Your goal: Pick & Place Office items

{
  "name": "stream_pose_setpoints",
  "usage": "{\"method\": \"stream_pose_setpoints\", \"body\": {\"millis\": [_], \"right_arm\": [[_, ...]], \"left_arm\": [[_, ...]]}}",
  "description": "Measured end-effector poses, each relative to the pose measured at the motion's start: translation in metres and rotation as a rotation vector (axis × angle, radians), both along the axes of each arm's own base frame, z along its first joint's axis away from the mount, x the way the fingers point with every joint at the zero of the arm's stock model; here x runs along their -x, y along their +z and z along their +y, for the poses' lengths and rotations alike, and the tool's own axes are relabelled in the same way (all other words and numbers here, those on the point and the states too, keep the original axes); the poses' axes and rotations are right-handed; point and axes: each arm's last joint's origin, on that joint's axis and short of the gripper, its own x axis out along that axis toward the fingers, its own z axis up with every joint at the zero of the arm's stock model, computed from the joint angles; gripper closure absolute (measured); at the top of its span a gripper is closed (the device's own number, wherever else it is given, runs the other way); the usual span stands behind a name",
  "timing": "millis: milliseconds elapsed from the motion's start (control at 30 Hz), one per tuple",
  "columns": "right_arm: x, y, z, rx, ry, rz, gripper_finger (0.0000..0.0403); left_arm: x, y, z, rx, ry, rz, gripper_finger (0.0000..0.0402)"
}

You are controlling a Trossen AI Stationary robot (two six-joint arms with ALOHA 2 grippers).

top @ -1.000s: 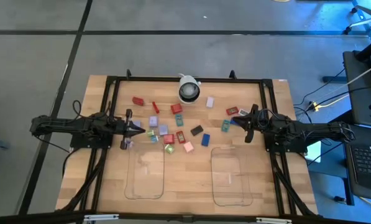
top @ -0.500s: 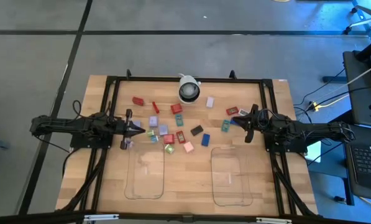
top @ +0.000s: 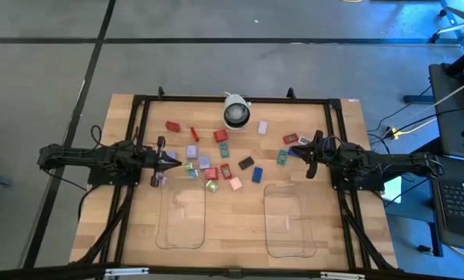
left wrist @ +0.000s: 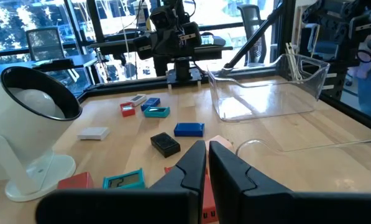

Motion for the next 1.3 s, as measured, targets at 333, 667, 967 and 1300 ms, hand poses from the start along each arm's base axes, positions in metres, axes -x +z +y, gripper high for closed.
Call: {"method": "stream_pose_setpoints", "body": {"millis": [333,667,967,1300], "right_arm": [[0.0000,0.0000,0.0000,0.000,0.000,0.000,0.0359],[0.0000,0.0000,0.0000,0.000,0.000,0.000,0.0359],[0.0000,0.0000,0.0000,0.102,0.014,0.029,0.0360],[-0.0005,0.0068,-0.0001,-0.156,-0.015,-0.115,0.0360]], "left_arm": [[0.0000,0.0000,0.0000,0.000,0.000,0.000,0.0384],[0.0000,0.0000,0.0000,0.000,0.000,0.000,0.0384],[0.0000,0.0000,0.0000,0.000,0.000,0.000,0.0384],[0.0000,0.0000,0.0000,0.000,0.000,0.000,0.0384]]}}
